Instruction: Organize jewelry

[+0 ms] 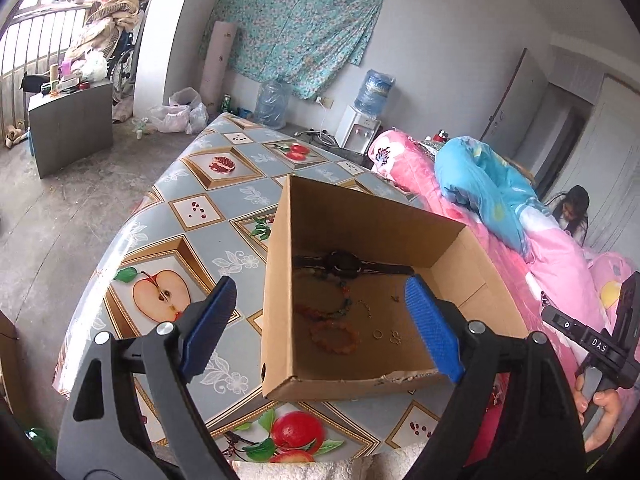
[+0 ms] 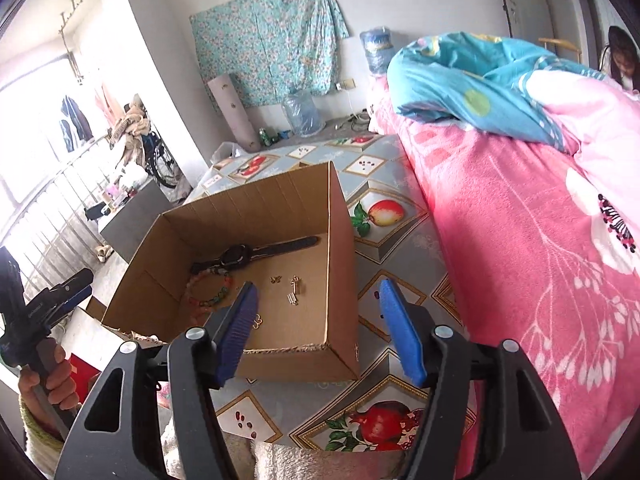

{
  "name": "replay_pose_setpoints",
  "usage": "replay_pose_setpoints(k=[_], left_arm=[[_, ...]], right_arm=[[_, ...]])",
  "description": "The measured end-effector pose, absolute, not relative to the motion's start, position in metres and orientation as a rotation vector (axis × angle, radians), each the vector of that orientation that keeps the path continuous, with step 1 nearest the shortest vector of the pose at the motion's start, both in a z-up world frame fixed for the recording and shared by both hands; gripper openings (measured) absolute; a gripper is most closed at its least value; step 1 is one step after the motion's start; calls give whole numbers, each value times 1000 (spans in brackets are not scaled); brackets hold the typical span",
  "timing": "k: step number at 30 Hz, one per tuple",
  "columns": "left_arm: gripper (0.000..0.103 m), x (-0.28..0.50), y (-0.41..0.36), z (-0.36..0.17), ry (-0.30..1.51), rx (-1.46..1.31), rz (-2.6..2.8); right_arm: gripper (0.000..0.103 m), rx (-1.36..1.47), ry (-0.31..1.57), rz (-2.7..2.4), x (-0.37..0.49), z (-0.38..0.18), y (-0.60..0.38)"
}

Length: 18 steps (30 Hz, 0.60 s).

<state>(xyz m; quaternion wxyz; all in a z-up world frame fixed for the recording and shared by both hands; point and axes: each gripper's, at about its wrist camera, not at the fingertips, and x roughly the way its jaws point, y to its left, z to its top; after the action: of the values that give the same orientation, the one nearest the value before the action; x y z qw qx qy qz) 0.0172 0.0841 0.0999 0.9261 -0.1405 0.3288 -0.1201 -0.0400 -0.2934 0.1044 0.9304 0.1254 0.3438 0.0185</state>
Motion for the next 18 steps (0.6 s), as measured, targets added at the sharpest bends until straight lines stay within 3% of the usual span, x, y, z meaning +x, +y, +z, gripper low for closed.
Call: replay_pose_setpoints(k=[9,18], left_arm=[[89,3,65,101,713,-226,-204],[95,-6,46,100,720,-113,-187]], right_arm=[[77,197,695,72,-81,96,-253],[78,191,741,122,-75,83,-229]])
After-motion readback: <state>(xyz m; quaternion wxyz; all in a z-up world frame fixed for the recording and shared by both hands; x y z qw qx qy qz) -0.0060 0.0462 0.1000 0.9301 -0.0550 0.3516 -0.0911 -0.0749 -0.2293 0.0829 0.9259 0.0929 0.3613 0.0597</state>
